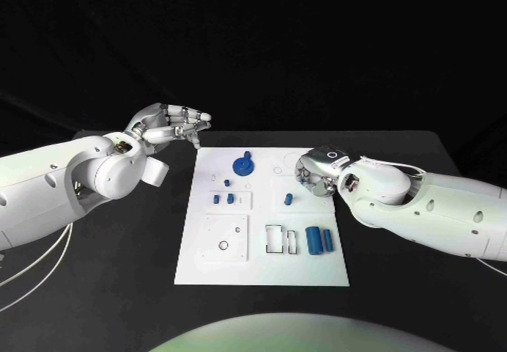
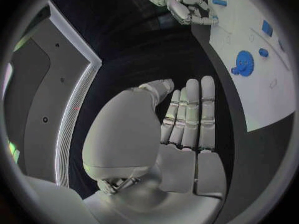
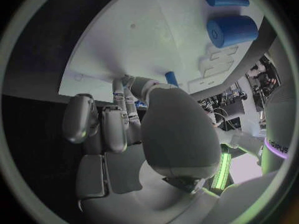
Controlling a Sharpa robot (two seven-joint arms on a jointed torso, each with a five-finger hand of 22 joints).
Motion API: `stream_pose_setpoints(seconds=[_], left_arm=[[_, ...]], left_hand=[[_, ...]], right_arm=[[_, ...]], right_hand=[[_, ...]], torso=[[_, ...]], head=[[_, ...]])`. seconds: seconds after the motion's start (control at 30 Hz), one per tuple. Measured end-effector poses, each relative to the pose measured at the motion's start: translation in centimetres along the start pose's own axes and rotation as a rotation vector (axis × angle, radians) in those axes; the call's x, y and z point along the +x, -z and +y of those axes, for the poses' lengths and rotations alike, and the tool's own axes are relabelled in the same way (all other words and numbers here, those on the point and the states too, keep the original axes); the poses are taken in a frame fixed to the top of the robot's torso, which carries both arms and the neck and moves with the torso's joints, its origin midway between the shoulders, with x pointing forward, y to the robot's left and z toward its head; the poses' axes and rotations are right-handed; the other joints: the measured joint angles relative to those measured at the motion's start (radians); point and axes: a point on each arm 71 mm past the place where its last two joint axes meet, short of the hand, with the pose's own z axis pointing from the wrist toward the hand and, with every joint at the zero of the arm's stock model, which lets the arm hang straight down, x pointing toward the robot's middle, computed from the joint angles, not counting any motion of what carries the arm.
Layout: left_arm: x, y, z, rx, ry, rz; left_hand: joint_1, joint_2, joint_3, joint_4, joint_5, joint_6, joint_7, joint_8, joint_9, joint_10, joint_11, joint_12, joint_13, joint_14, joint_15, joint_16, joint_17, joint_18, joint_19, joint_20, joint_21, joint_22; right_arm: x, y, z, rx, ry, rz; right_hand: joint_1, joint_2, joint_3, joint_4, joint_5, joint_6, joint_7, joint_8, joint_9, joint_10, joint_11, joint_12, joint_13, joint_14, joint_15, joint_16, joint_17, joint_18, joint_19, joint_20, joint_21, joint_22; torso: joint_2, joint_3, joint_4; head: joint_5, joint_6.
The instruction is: Assemble the parts on the task board
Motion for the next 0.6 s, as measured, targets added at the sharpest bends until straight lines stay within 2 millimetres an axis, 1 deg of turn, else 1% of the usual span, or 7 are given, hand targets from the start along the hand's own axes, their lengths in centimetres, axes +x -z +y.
stream_pose_setpoints(seconds=[0.13, 0.17, 0.23, 0.3, 0.43, 0.47, 0.6], left_arm=[[0.03, 0.01, 0.02, -0.003, -0.001, 0.003], [0.04, 0.01, 0.03, -0.004, -0.002, 0.003], [0.05, 0.02, 0.05, -0.006, -0.002, 0.004], [0.06, 0.02, 0.07, -0.008, -0.002, 0.006], [0.08, 0.02, 0.10, -0.011, -0.003, 0.009], [0.08, 0.02, 0.10, -0.012, -0.003, 0.009], [0.08, 0.03, 0.13, -0.014, -0.004, 0.011]], left_hand=[[0.000, 0.000, 0.003, -0.003, 0.000, -0.007, 0.000, 0.000, -0.001, -0.002, 0.002, 0.000, -0.001, -0.004, 0.004, -0.004, -0.001, 0.000, 0.000, 0.000, 0.000, -0.001], [-0.001, -0.001, 0.003, -0.003, 0.000, -0.007, 0.000, -0.002, -0.001, -0.004, 0.004, 0.000, -0.001, -0.004, 0.004, -0.004, -0.001, 0.000, 0.000, 0.000, 0.000, -0.001], [-0.003, -0.003, 0.001, -0.005, 0.000, -0.010, 0.004, -0.004, -0.001, -0.007, 0.000, 0.000, -0.003, -0.004, 0.004, -0.008, -0.003, 0.000, -0.004, 0.004, -0.004, -0.002], [-0.005, -0.005, 0.000, -0.006, 0.000, -0.010, 0.004, -0.004, -0.001, -0.011, 0.004, 0.000, -0.003, -0.004, 0.004, -0.008, -0.003, 0.000, -0.004, 0.004, -0.004, -0.002], [-0.005, -0.005, 0.000, -0.006, 0.000, -0.010, 0.004, -0.004, -0.002, -0.014, 0.007, 0.000, -0.004, -0.007, 0.007, -0.012, -0.005, 0.000, -0.004, 0.004, -0.004, -0.004], [-0.005, -0.005, 0.000, -0.006, 0.000, -0.011, 0.004, -0.004, -0.002, -0.014, 0.007, 0.000, -0.004, -0.007, 0.007, -0.012, -0.005, 0.000, -0.003, 0.004, -0.004, -0.004], [-0.005, -0.005, 0.000, -0.006, 0.000, -0.014, 0.007, -0.004, -0.002, -0.014, 0.007, 0.000, -0.004, -0.008, 0.007, -0.012, -0.005, 0.000, -0.004, 0.004, -0.008, -0.004]], right_arm=[[0.03, -0.05, 0.13, 0.004, 0.008, -0.002], [0.04, -0.07, 0.17, 0.005, 0.011, -0.003], [0.07, -0.09, 0.22, 0.007, 0.013, -0.005], [0.10, -0.12, 0.29, 0.009, 0.017, -0.007], [0.15, -0.13, 0.36, 0.012, 0.020, -0.011], [0.16, -0.13, 0.37, 0.012, 0.020, -0.012], [0.20, -0.10, 0.41, 0.015, 0.020, -0.015]], right_hand=[[-0.030, -0.009, 0.004, -0.004, -0.001, -0.007, 0.006, 0.004, 0.022, -0.008, 0.010, -0.007, -0.003, 0.000, 0.000, -0.003, -0.008, 0.000, -0.003, 0.003, -0.008, 0.001], [-0.036, -0.013, 0.004, -0.004, -0.001, -0.008, 0.005, 0.004, 0.026, -0.008, 0.010, -0.008, -0.002, 0.000, 0.000, -0.004, -0.010, 0.000, -0.003, 0.003, -0.012, 0.001], [-0.042, -0.018, 0.004, -0.004, -0.001, -0.012, 0.005, 0.008, 0.027, -0.008, 0.010, -0.012, -0.002, 0.000, 0.000, -0.004, -0.010, 0.000, -0.007, 0.007, -0.012, 0.001], [-0.047, -0.024, 0.004, -0.004, -0.001, -0.014, 0.006, 0.010, 0.027, -0.012, 0.010, -0.013, -0.001, 0.000, 0.000, -0.004, -0.010, 0.000, -0.007, 0.007, -0.012, 0.001], [-0.065, -0.028, 0.004, -0.004, 0.008, -0.022, 0.008, -0.001, 0.025, -0.019, 0.013, -0.020, -0.001, 0.000, 0.000, -0.004, -0.010, 0.000, -0.007, 0.007, -0.012, 0.001], [-0.071, -0.034, 0.004, -0.004, 0.014, -0.022, 0.008, -0.001, 0.023, -0.019, 0.013, -0.021, -0.001, 0.000, 0.000, -0.004, -0.010, 0.000, -0.007, 0.007, -0.012, 0.001], [-0.071, -0.034, 0.007, -0.001, 0.030, -0.022, 0.008, -0.001, 0.021, -0.019, 0.013, -0.024, -0.001, 0.000, 0.000, -0.004, -0.002, 0.000, -0.007, 0.007, -0.012, 0.001]], torso=[[0.000, 0.0000, -0.0001], [0.000, 0.0000, -0.0001], [0.000, 0.0000, 0.0000], [0.000, 0.0000, -0.0001], [0.000, 0.0000, -0.0001], [0.000, 0.0000, -0.0001], [0.000, -0.0002, -0.0001]], head=[[-0.003, 0.000], [-0.003, 0.000], [-0.004, 0.000], [-0.004, 0.001], [-0.003, 0.000], [-0.002, 0.000], [-0.002, 0.000]])
